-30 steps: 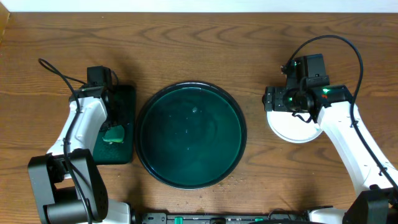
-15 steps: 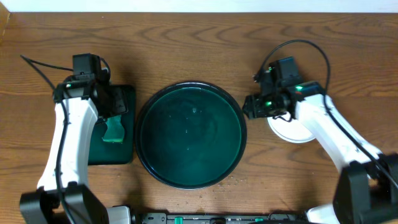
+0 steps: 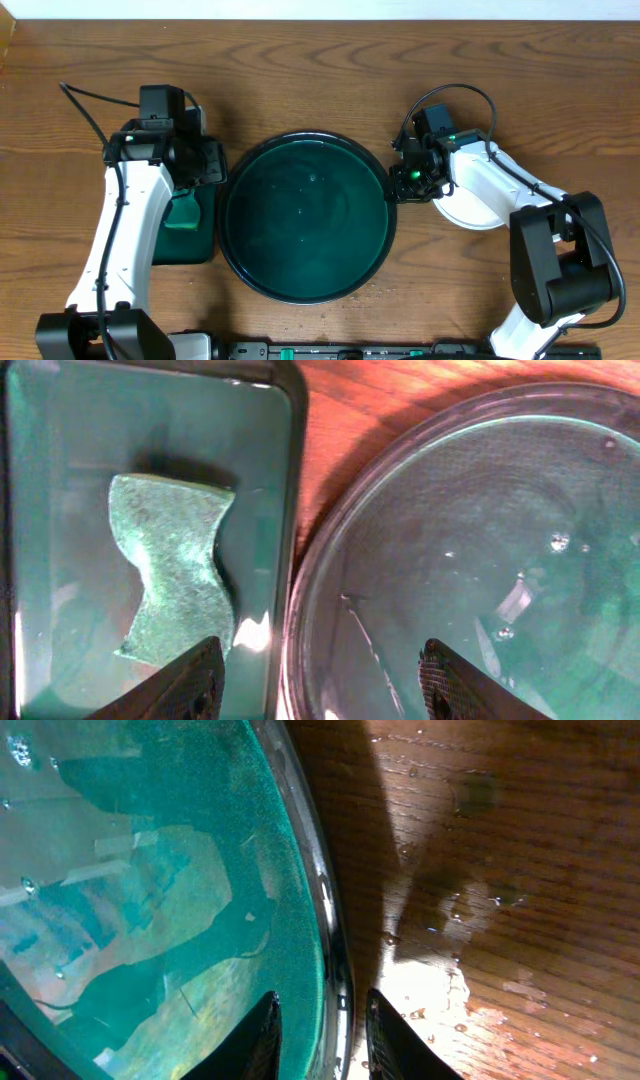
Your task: Clean dirty plates on tray and stack at the side
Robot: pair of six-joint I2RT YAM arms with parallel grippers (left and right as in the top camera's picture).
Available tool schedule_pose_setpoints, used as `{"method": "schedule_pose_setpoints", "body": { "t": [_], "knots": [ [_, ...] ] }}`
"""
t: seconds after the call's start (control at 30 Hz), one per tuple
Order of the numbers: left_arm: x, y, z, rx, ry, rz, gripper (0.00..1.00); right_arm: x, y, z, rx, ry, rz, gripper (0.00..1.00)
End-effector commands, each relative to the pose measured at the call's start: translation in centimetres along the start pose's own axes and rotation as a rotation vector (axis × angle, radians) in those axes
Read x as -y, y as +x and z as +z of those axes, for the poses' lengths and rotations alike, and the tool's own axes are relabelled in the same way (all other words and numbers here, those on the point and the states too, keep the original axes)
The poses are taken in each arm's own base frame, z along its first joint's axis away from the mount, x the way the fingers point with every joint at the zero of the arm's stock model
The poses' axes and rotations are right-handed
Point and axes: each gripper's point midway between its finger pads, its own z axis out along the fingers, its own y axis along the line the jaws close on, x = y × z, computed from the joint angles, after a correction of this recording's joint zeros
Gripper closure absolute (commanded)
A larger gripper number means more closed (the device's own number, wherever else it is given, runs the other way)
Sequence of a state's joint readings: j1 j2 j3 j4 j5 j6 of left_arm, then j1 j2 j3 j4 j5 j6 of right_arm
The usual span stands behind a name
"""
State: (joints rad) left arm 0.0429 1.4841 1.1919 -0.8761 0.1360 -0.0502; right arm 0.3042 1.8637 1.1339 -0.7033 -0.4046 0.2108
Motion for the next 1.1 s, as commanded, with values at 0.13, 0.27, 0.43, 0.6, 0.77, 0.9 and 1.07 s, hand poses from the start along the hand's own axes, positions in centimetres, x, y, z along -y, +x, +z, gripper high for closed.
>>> {"method": "schedule_pose_setpoints", "body": {
  "t": [0.13, 0.27, 0.43, 0.6, 0.77, 0.9, 1.07],
  "knots": [
    [0.5, -0.5, -0.3, 0.016, 0.014, 0.025, 0.37, -0.3, 0.1, 1.3, -0.028, -0.038, 0.008, 0.78],
    [0.5, -0.6, -0.3, 0.019, 0.014, 0.025, 0.37, -0.4, 0.0, 1.5, -0.028, -0.045, 0.008, 0.86],
    [0.5, -0.6, -0.3, 0.022, 0.015, 0.025, 0.37, -0.3, 0.0, 1.5, -0.028, -0.044, 0.009, 0.99],
    [0.5, -0.7, -0.3, 0.026, 0.015, 0.026, 0.37, 0.0, 0.0, 1.3, -0.03, -0.042, 0.039, 0.99],
    [0.5, -0.7, -0.3, 0.026, 0.015, 0.026, 0.37, 1.0, 0.1, 0.9, -0.036, -0.037, 0.089, 0.99],
    [0.5, -0.7, -0.3, 0.026, 0.015, 0.026, 0.36, 3.1, 0.5, 0.1, -0.042, 0.034, 0.131, 0.99],
    [0.5, -0.9, -0.3, 0.034, 0.016, 0.026, 0.36, 3.8, 0.1, -0.5, -0.027, 0.028, 0.118, 0.99]
  ]
}}
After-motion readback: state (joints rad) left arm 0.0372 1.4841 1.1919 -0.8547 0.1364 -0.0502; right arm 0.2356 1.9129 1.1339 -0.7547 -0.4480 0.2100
